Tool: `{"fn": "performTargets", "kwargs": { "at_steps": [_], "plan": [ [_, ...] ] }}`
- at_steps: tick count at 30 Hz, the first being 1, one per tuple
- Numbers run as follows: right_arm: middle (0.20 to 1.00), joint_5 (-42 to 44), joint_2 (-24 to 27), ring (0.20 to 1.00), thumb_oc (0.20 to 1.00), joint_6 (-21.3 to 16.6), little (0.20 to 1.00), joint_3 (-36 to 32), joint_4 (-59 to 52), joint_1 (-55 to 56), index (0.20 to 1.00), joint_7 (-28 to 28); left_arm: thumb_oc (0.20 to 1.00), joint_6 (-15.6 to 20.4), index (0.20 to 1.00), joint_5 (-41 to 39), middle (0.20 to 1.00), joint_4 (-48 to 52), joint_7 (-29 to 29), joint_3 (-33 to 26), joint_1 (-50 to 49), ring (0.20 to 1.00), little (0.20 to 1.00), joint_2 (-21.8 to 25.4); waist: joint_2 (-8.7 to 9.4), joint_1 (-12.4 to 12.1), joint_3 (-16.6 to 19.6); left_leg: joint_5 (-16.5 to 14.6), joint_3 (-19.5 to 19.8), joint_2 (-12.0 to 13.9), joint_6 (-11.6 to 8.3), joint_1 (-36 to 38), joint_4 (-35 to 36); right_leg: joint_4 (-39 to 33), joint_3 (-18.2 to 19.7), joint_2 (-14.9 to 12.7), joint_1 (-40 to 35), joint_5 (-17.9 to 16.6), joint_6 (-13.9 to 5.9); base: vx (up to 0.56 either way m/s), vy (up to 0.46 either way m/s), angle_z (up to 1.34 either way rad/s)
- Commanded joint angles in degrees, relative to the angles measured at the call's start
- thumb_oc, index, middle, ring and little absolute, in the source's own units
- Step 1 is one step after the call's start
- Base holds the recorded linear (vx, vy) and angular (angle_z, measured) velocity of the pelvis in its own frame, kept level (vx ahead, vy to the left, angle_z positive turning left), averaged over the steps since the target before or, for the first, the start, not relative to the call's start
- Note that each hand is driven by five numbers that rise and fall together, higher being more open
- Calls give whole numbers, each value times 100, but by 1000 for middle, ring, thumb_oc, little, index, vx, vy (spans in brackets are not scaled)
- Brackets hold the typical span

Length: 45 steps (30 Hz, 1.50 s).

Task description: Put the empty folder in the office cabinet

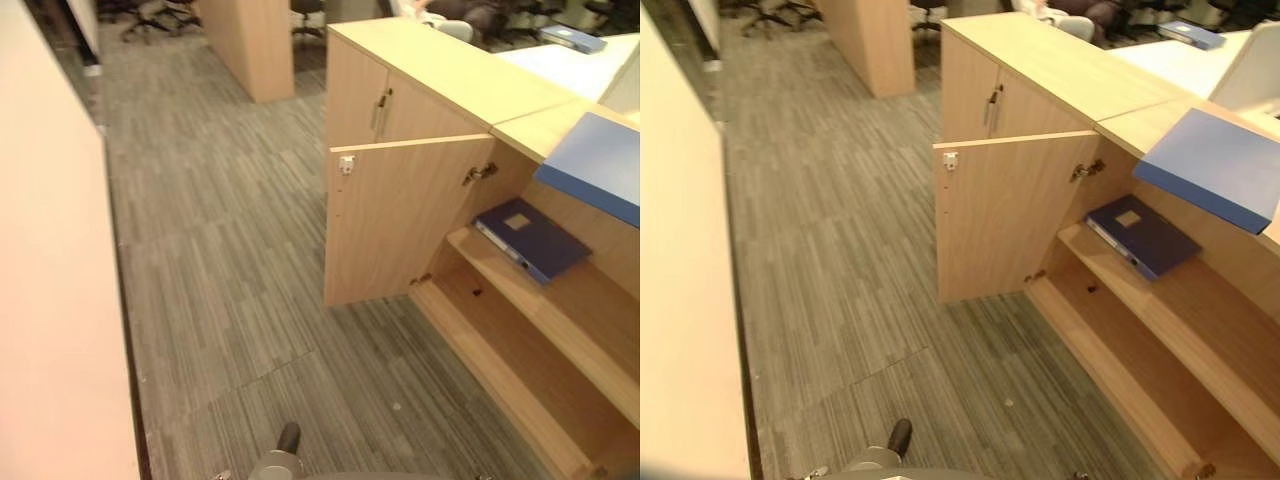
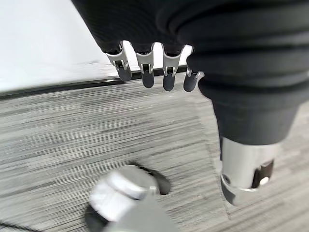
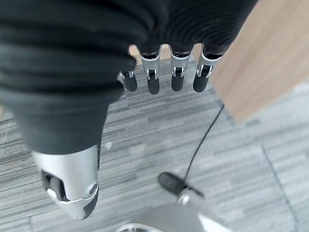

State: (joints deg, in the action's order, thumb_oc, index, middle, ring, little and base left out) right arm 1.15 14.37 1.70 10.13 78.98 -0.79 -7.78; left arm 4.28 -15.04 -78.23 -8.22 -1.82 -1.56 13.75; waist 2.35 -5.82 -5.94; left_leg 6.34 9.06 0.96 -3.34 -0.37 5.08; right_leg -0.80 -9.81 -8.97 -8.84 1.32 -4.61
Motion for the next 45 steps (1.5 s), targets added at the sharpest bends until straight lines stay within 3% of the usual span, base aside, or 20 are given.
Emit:
{"fn": "performTargets", "kwargs": {
  "at_steps": [1, 2, 6, 8, 14, 19, 21, 23, 26, 29, 32, 35, 37, 39, 40, 42, 45],
  "plan": [
    [1000, 31, 173, 1000, 1000, 54, 1000, 294, -66, -178, 1000, -31, 1000, 89, 1000, 93, 1000, 158, -111, 64, -83, 1000, 1000, 285, -46, -265, 28, -286, 186, -26, 130, -219, -111, 458, 11, -340, 312, -99, -331, 42, 347, -100],
    [1000, -11, 184, 1000, 1000, 79, 1000, 327, -115, -234, 1000, 5, 1000, 81, 1000, 167, 1000, 211, -133, 11, -129, 1000, 1000, 401, -78, -260, 42, -367, 6, -156, 255, -64, -8, 773, -76, -531, 556, -338, -419, 50, 312, -95],
    [1000, -21, 259, 1000, 1000, 92, 1000, 270, -166, -288, 1000, 41, 1000, 57, 1000, 399, 1000, 150, -118, -32, -215, 1000, 1000, 600, -112, -192, -28, -570, -280, -350, 401, 207, -8, 1159, -386, -918, 679, -777, -516, 68, 278, -55],
    [1000, -36, 282, 1000, 1000, 113, 1000, 224, -137, -278, 1000, 45, 1000, 44, 1000, 425, 1000, 161, -84, -57, -219, 1000, 1000, 657, -142, -204, -62, -674, -446, -399, 467, 311, -8, 1303, -794, -1137, 664, -906, -500, 70, 193, -34],
    [1000, -248, 289, 1000, 1000, 121, 1000, 379, -178, -300, 1000, 85, 1000, -42, 1000, 606, 1000, 227, -12, 52, -123, 1000, 1000, 666, -106, -194, -246, -1065, -1151, -376, 512, 712, -8, 1769, -1967, -1599, 852, -1333, -839, 64, 90, -53],
    [1000, -319, 389, 1000, 1000, 136, 1000, 460, -232, -572, 1000, 62, 1000, -65, 1000, 720, 1000, 235, -17, 140, -69, 1000, 1000, 626, -123, -228, -326, -1162, -1493, -221, 408, 807, -8, 833, -2111, -1272, 1066, -1480, -898, 50, -89, -78],
    [1000, -256, 425, 1000, 1000, 169, 1000, 438, -219, -717, 1000, 53, 1000, -64, 1000, 811, 1000, 197, -29, 213, 49, 1000, 1000, 585, -52, -66, -491, -1256, -1710, -132, 282, 1026, -8, -303, -1597, -820, 1614, -1862, -1004, 194, -180, -87],
    [1000, -260, 402, 1000, 1000, 168, 1000, 454, -220, -690, 1000, 53, 1000, -44, 1000, 843, 1000, 216, -27, 231, 91, 1000, 1000, 595, -35, -35, -520, -1281, -1739, -112, 248, 1077, -8, -420, -1524, -765, 1694, -1845, -1024, 160, -131, -77],
    [1000, -347, 282, 1000, 1000, 177, 1000, 534, -83, -533, 1000, 89, 1000, -22, 1000, 1020, 1000, 263, -9, 375, 243, 1000, 1000, 610, 82, 29, -456, -1427, -1806, -65, 143, 1218, -8, -420, -1750, -748, 1658, -1716, -1017, 236, -189, -17],
    [1000, -448, 255, 1000, 1000, 180, 1000, 570, 101, -365, 1000, 117, 1000, -9, 1000, 1049, 1000, 358, 2, 489, 331, 1000, 1000, 588, 103, 141, -316, -1518, -1766, 221, 10, 1392, -8, -420, -1936, -602, 1464, -1680, -939, 350, -268, 24],
    [1000, -357, 287, 1000, 1000, 166, 1000, 523, 186, -308, 1000, 119, 1000, -6, 1000, 932, 1000, 479, 21, 592, 383, 1000, 1000, 483, -37, 314, -193, -1500, -1659, 650, -80, 1547, -51, -66, -1795, -321, 1527, -1264, -707, 326, -265, 10],
    [1000, -108, 341, 1000, 1000, 99, 1000, 556, 64, -490, 1000, 70, 1000, -25, 1000, 821, 1000, 462, 36, 716, 459, 1000, 1000, 340, -103, 388, -185, -1443, -1697, 941, -146, 1308, -808, 287, -1678, -151, 1486, -768, -401, 232, -271, -9],
    [1000, 0, 348, 1000, 1000, 52, 1000, 603, -40, -557, 1000, 50, 1000, -21, 1000, 773, 1000, 471, 45, 762, 490, 1000, 1000, 278, -76, 422, -185, -1079, -1739, 1099, -256, 1079, -1628, 334, -1620, 22, 1293, -502, -146, 198, -293, -22],
    [1000, 13, 358, 1000, 1000, 44, 1000, 645, -96, -565, 1000, 45, 1000, -14, 1000, 726, 1000, 614, 95, 797, 491, 1000, 1000, 269, 17, 388, -276, -594, -1599, 1269, -216, 555, -2961, 260, -1569, 214, 994, -273, 139, 182, -322, -28],
    [1000, -7, 372, 1000, 1000, 48, 1000, 670, -122, -572, 1000, 25, 1000, -3, 1000, 650, 1000, 671, 109, 802, 501, 1000, 1000, 251, 47, 358, -317, -417, -1574, 1270, -173, 395, -3371, 222, -1528, 296, 852, -162, 246, 155, -276, -5],
    [1000, -54, 460, 1000, 1000, 109, 1000, 662, -97, -598, 1000, 18, 1000, -21, 1000, 376, 1000, 783, 291, 854, 551, 1000, 1000, 191, 136, 239, -439, -656, -1332, 910, -12, -349, -3894, 73, -1403, 325, 629, -70, 311, 134, -166, -16],
    [1000, -173, 576, 1000, 1000, 147, 1000, 648, -30, -593, 1000, 51, 1000, 15, 1000, 65, 1000, 933, 508, 938, 554, 1000, 1000, 156, 193, 205, -498, -829, -1479, 849, -8, -788, -3431, -60, -1293, 273, 415, -59, 238, 139, -7, -41]
  ]
}}
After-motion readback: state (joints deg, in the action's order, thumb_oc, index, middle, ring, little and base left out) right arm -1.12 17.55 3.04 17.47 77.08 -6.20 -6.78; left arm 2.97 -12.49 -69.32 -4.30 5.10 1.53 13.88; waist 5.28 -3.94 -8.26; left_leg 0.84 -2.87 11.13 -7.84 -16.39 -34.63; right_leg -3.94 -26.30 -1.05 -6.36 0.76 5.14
